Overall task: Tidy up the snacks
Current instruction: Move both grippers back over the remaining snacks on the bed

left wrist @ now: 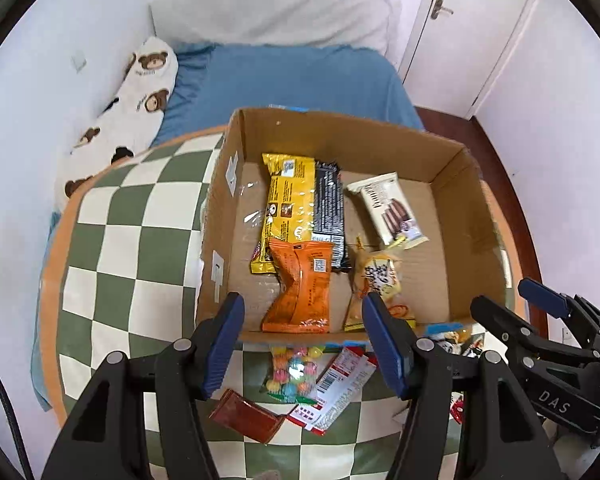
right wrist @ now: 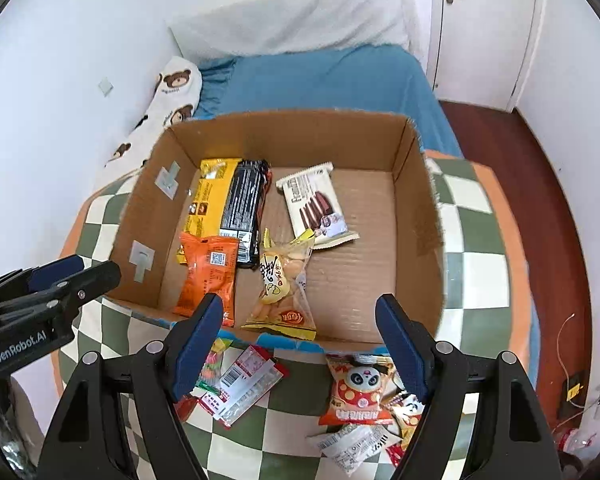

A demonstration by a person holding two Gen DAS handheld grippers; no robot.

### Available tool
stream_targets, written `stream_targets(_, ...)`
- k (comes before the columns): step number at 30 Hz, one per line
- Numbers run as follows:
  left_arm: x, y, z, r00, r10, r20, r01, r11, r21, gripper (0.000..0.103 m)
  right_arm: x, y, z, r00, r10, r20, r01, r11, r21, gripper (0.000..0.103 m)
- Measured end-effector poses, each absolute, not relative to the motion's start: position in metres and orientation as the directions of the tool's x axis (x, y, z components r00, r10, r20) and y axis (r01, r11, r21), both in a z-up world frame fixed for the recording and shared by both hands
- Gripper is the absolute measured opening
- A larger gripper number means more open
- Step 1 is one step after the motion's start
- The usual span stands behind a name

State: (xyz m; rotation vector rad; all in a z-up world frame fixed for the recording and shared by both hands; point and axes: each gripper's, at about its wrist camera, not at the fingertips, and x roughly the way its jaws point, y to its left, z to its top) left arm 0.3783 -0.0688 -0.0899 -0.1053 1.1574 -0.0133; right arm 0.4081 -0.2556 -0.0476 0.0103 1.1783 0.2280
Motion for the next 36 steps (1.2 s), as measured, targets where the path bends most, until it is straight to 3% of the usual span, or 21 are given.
stream_targets(14, 0.32, -0.078, -0.043, 0.511, -0.085, -0.855, -0.004, 0.995, -0.101, 0.059, 0.34, -0.266, 0.019, 0.483, 0.187, -0.855, -0.142, 0.981, 0.134, 0.083)
stream_targets(16, 0.314, -0.078, -0.042, 0.523, -0.074, -0.849, -0.005, 0.996, -0.091, 0.077, 0.332, -0.266, 0.022, 0.488, 0.175, -0.855, -0.135, 0.983, 0.124, 0.097)
stream_targets(17, 0.312, -0.078, -0.043, 0.528, -0.069, -0.847, -0.008, 0.996, -0.086, 0.096, 0.328, -0.267, 0.023, 0.489, 0.169, -0.856, -0.128, 0.984, 0.121, 0.097)
stream_targets(18, 0.309, -0.077, -0.044, 0.531, -0.062, -0.845, -0.012, 0.997, -0.081, 0.101, 0.323, -0.268, 0.023, 0.493, 0.164, -0.855, -0.117, 0.986, 0.122, 0.098)
stream_targets(27, 0.286, -0.073, -0.087, 0.474, -0.087, -0.876, -0.021, 0.994, -0.11, 0.101, 0.286, -0.295, 0.001, 0.472, 0.129, -0.872, 0.001, 0.989, 0.146, 0.098)
stream_targets(36, 0.288, -0.109, -0.184, 0.31, 0.064, -0.949, 0.096, 0.99, 0.098, 0.101, 0.305, -0.319, -0.088, 0.3, 0.164, -0.94, 0.031, 0.983, 0.181, 0.098)
